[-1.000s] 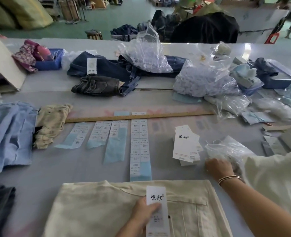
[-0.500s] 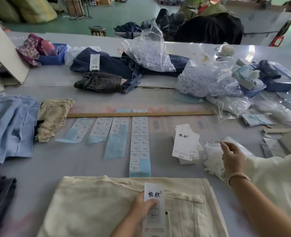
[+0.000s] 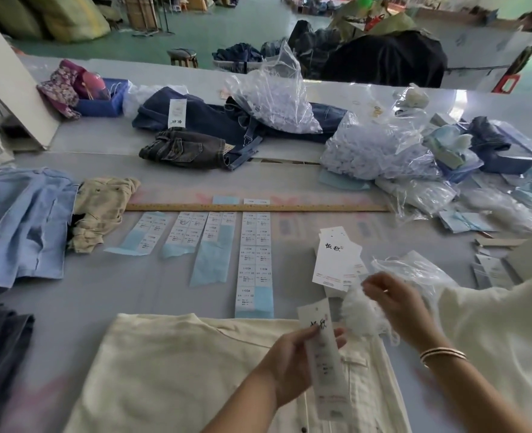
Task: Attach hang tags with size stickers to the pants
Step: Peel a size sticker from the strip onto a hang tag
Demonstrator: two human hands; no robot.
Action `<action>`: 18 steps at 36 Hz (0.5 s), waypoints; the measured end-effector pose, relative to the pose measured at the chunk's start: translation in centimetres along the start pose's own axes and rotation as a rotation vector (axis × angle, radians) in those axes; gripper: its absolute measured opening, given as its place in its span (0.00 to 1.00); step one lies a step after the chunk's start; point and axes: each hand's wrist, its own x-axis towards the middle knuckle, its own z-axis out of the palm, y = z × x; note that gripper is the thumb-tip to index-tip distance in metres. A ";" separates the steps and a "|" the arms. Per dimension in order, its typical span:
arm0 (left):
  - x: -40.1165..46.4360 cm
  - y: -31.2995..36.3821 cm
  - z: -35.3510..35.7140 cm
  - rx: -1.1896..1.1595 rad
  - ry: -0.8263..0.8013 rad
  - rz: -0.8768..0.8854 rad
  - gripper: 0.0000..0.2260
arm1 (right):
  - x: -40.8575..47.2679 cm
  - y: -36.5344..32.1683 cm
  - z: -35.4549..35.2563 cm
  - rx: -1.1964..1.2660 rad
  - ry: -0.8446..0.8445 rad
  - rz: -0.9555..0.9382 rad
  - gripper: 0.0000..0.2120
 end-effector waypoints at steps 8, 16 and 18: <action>2.7 -0.5 2.3 0.061 0.109 -0.075 0.11 | -4.5 2.3 4.0 -0.059 -0.179 0.093 0.12; 3.5 0.3 0.2 0.100 0.202 -0.121 0.12 | -6.9 2.8 4.4 -0.125 -0.279 -0.035 0.15; 3.7 0.4 -0.6 0.154 0.237 -0.132 0.13 | -6.5 3.2 3.9 0.068 -0.075 0.051 0.20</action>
